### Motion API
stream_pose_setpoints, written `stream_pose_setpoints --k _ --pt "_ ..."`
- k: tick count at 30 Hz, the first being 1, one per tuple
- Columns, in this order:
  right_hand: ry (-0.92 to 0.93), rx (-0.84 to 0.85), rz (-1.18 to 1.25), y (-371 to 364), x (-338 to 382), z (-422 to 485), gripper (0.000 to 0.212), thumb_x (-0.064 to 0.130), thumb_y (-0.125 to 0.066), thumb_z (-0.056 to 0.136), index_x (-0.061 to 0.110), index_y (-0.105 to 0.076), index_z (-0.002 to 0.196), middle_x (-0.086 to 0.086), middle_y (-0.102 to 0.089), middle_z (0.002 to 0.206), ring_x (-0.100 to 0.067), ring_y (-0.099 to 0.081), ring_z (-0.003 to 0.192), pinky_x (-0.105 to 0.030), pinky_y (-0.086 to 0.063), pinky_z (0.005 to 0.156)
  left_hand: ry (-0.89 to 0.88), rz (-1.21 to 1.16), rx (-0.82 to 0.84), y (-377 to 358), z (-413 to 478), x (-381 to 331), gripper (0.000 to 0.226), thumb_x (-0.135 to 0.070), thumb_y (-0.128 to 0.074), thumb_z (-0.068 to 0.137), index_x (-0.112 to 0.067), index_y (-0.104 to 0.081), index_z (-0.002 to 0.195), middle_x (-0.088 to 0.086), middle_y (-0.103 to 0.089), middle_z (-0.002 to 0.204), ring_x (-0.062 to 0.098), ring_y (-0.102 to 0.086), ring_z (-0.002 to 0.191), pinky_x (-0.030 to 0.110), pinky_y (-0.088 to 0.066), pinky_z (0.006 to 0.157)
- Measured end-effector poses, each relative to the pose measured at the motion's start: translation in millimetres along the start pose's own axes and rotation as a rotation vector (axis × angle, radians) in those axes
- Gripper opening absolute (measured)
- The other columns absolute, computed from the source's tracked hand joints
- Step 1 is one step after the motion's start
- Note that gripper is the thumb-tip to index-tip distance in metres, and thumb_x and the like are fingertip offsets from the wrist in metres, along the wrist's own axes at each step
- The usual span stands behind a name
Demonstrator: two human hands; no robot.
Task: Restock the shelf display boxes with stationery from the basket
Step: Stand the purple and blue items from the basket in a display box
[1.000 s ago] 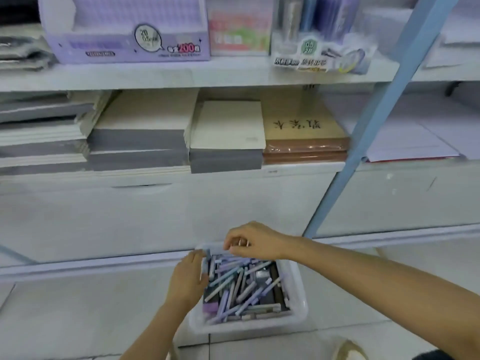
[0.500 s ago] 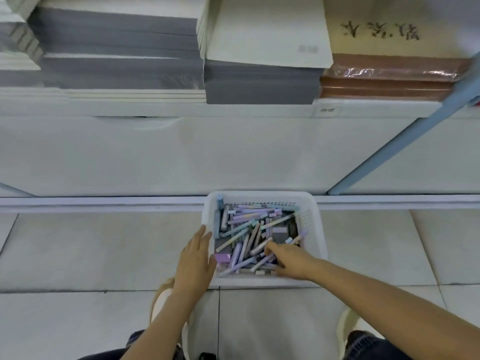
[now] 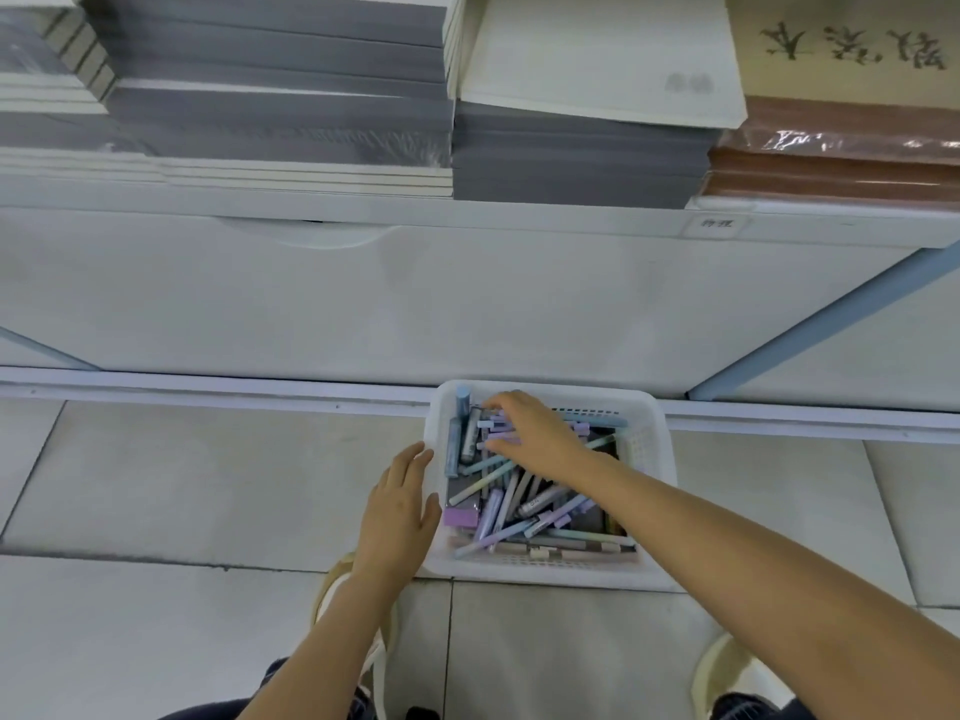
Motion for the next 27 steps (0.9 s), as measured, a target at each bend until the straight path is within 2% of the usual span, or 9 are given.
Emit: stream_pose_setpoints --k 2,5,10,12,16,18,21,24,27 --pt "-0.025 -0.028 -0.093 -15.4 5.4 17.6 0.059 0.033 -0.062 0.091 0.013 -0.039 0.141 -0.008 -0.046 0.139 -0.023 -0.042 0.127 -0.038 -0.039 0.102 -0.003 -0.034 -0.019 0.9 0.8 3.4 0.047 -0.008 -0.056 0.094 -0.005 -0.046 0.14 0.005 -0.04 0.149 0.024 -0.048 0.129 0.033 -0.039 0.107" --pt "-0.073 -0.109 -0.251 -38.3 4.3 29.0 0.061 0.04 -0.064 0.088 0.011 -0.042 0.137 -0.008 -0.049 0.135 -0.025 -0.041 0.125 -0.039 -0.037 0.102 -0.005 -0.092 -0.047 1.9 3.4 6.5 0.044 -0.005 -0.056 0.094 -0.004 -0.049 0.137 0.005 -0.046 0.145 0.022 -0.051 0.126 0.03 -0.04 0.105" --pt "-0.067 -0.155 -0.247 -58.4 -4.1 29.8 0.07 0.049 -0.072 0.078 0.015 -0.046 0.133 -0.005 -0.049 0.129 -0.025 -0.043 0.121 -0.036 -0.033 0.102 0.014 -0.171 -0.082 2.3 8.4 8.3 0.041 -0.003 -0.056 0.093 -0.005 -0.051 0.135 0.006 -0.051 0.138 0.019 -0.056 0.118 0.028 -0.045 0.099" --pt "-0.035 -0.147 -0.224 -58.6 -6.1 28.3 0.062 0.048 -0.075 0.075 0.018 -0.052 0.124 -0.001 -0.052 0.123 -0.022 -0.044 0.117 -0.035 -0.034 0.097 0.02 -0.183 -0.089 1.6 8.8 9.3 0.04 -0.003 -0.057 0.093 -0.006 -0.052 0.133 0.006 -0.052 0.136 0.019 -0.057 0.114 0.027 -0.047 0.094" --pt "0.024 -0.265 -0.018 -47.5 -9.1 21.9 0.022 0.027 -0.077 0.079 0.021 -0.063 0.094 0.007 -0.064 0.095 -0.016 -0.054 0.096 -0.035 -0.043 0.088 0.013 -0.189 -0.097 1.6 10.9 9.9 0.033 -0.005 -0.057 0.094 -0.007 -0.057 0.127 0.004 -0.052 0.133 0.015 -0.057 0.11 0.022 -0.045 0.088" --pt "0.018 -0.217 0.03 -43.2 -10.2 18.9 0.03 0.024 -0.076 0.081 0.02 -0.065 0.108 0.005 -0.068 0.1 -0.016 -0.056 0.101 -0.035 -0.043 0.093 0.028 -0.196 -0.099 1.7 12.5 10.2 0.031 -0.008 -0.057 0.095 -0.009 -0.058 0.126 0.003 -0.051 0.133 0.012 -0.056 0.107 0.02 -0.045 0.086" --pt "0.061 -0.026 -0.172 -45.6 -8.0 18.7 0.049 0.037 -0.071 0.084 0.02 -0.058 0.128 0.002 -0.058 0.124 -0.019 -0.044 0.117 -0.033 -0.035 0.096 0.049 -0.21 -0.068 1.0 13.0 10.1 0.036 -0.011 -0.055 0.096 -0.011 -0.053 0.132 0.002 -0.049 0.136 0.011 -0.054 0.106 0.02 -0.044 0.087" --pt "0.073 0.048 -0.265 -47.8 -2.9 17.8 0.038 0.041 -0.071 0.082 0.018 -0.067 0.113 0.001 -0.052 0.122 -0.019 -0.039 0.116 -0.035 -0.037 0.093 0.044 -0.183 -0.025 -0.2 11.1 10.4 0.043 -0.012 -0.054 0.096 -0.012 -0.047 0.139 0.002 -0.045 0.142 0.014 -0.054 0.113 0.02 -0.044 0.09" --pt "0.106 0.077 -0.308 -51.2 0.8 11.7 0.023 0.039 -0.072 0.082 0.022 -0.069 0.097 0.003 -0.051 0.116 -0.018 -0.037 0.113 -0.031 -0.031 0.083 0.047 -0.164 -0.013 0.5 9.1 11.6 0.044 -0.014 -0.054 0.097 -0.013 -0.045 0.141 0.002 -0.043 0.144 0.015 -0.052 0.118 0.022 -0.044 0.093"
Point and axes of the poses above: each hand's wrist, its own z-axis towards the middle knuckle, its own y-axis out of the back of the hand, x = y × z, the point moved 3 cm from there along z, towards the middle knuckle
